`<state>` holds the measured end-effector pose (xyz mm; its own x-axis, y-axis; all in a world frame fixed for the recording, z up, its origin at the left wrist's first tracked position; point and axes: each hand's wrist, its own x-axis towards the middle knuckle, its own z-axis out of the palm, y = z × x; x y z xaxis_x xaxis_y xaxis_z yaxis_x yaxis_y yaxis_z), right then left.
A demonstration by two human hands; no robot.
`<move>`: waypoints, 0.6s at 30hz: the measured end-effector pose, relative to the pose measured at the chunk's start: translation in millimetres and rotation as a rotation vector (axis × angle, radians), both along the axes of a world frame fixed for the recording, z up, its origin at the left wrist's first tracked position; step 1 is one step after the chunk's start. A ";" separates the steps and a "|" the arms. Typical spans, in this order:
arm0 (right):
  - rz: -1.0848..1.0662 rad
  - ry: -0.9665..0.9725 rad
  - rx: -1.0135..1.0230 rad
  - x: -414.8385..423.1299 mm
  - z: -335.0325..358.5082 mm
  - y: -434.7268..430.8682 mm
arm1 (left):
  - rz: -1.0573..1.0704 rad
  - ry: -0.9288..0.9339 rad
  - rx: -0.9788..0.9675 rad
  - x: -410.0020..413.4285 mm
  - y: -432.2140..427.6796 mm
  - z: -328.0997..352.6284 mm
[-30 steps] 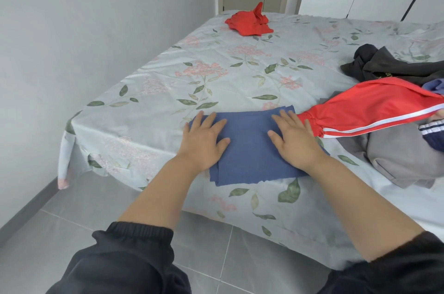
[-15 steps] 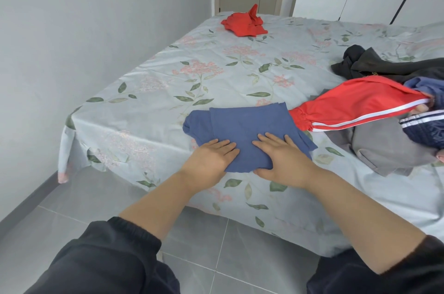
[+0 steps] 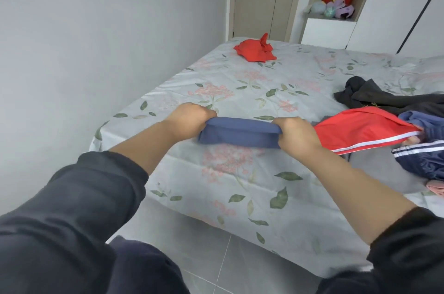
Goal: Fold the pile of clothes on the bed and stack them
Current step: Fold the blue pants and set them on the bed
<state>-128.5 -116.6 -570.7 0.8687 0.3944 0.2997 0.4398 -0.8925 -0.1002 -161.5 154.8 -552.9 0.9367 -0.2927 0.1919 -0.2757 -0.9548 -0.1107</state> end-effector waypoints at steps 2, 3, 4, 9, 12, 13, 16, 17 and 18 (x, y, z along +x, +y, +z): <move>0.018 0.044 0.084 10.7 31.5 17.3 | 0.065 -0.016 -0.100 7.4 17.7 23.5; 0.021 0.076 0.129 17.0 45.8 27.2 | 0.092 -0.005 -0.157 11.4 27.4 35.5; 0.024 0.109 0.172 23.5 58.1 37.6 | 0.114 0.021 -0.204 15.8 38.8 46.4; 0.100 0.230 0.248 61.5 91.1 100.2 | 0.222 0.101 -0.236 36.9 100.9 79.7; 0.105 0.157 0.285 79.8 96.2 144.3 | 0.314 -0.010 -0.155 51.0 135.4 89.4; 0.101 0.094 0.308 84.9 97.9 158.2 | 0.344 -0.083 -0.115 54.7 145.3 93.1; 0.129 -0.078 0.328 98.1 96.1 196.9 | 0.386 -0.299 0.021 65.0 178.6 97.9; 0.136 -0.108 0.310 100.3 90.5 208.5 | 0.385 -0.346 0.061 66.4 189.2 95.4; 0.140 -0.133 0.275 101.3 81.0 219.4 | 0.344 -0.394 0.088 66.4 200.0 87.4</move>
<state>-27.2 102.8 -489.7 0.7578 0.3960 0.5186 0.5819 -0.7698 -0.2624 -95.2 354.8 -465.5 0.8431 -0.0117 0.5376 0.1311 -0.9651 -0.2266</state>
